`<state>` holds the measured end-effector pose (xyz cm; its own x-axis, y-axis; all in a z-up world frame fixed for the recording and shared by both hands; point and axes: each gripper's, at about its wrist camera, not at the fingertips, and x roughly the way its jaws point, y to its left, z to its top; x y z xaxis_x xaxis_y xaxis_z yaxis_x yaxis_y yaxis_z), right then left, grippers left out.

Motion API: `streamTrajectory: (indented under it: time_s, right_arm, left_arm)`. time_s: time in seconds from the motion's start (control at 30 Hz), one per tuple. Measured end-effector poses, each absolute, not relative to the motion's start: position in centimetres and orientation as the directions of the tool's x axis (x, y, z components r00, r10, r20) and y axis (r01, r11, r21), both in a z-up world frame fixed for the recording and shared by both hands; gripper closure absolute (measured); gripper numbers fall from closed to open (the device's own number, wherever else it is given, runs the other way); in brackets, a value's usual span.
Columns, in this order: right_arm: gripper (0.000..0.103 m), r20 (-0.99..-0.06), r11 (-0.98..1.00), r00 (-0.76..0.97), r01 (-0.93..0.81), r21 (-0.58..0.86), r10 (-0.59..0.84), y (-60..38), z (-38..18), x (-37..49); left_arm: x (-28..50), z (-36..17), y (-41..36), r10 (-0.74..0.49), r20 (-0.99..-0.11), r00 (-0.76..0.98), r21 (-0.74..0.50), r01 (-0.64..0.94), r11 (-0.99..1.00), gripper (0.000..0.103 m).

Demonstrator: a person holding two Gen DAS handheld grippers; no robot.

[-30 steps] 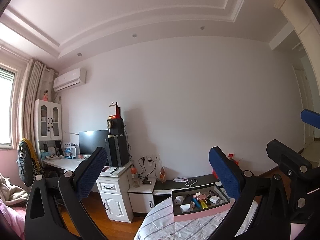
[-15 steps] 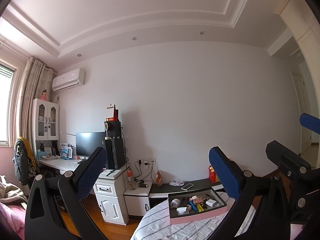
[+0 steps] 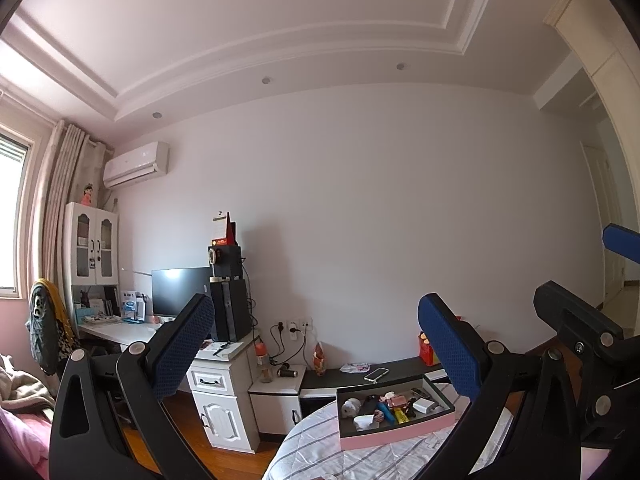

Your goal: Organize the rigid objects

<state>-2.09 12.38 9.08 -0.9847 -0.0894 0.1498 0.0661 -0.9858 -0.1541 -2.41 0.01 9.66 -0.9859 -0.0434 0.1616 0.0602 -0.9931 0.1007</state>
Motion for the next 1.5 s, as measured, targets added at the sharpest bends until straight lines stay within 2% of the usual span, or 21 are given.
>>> streamTrajectory:
  time_s: [0.97,1.5]
  right_arm:
    - [0.000,0.140,-0.986,-0.988,0.049,-0.162,-0.072,12.3,8.4,-2.3]
    - [0.000,0.200,-1.000,-0.980,-0.014,-0.020,0.010,14.1,7.2,-1.7]
  left_arm:
    - [-2.8,9.0,0.2,-0.041,0.146,-0.988,0.109,0.057,-0.992,0.000]
    - [-3.0,8.8,1.3,-0.023,0.147,-0.989,0.108,0.039,-0.993,0.000]
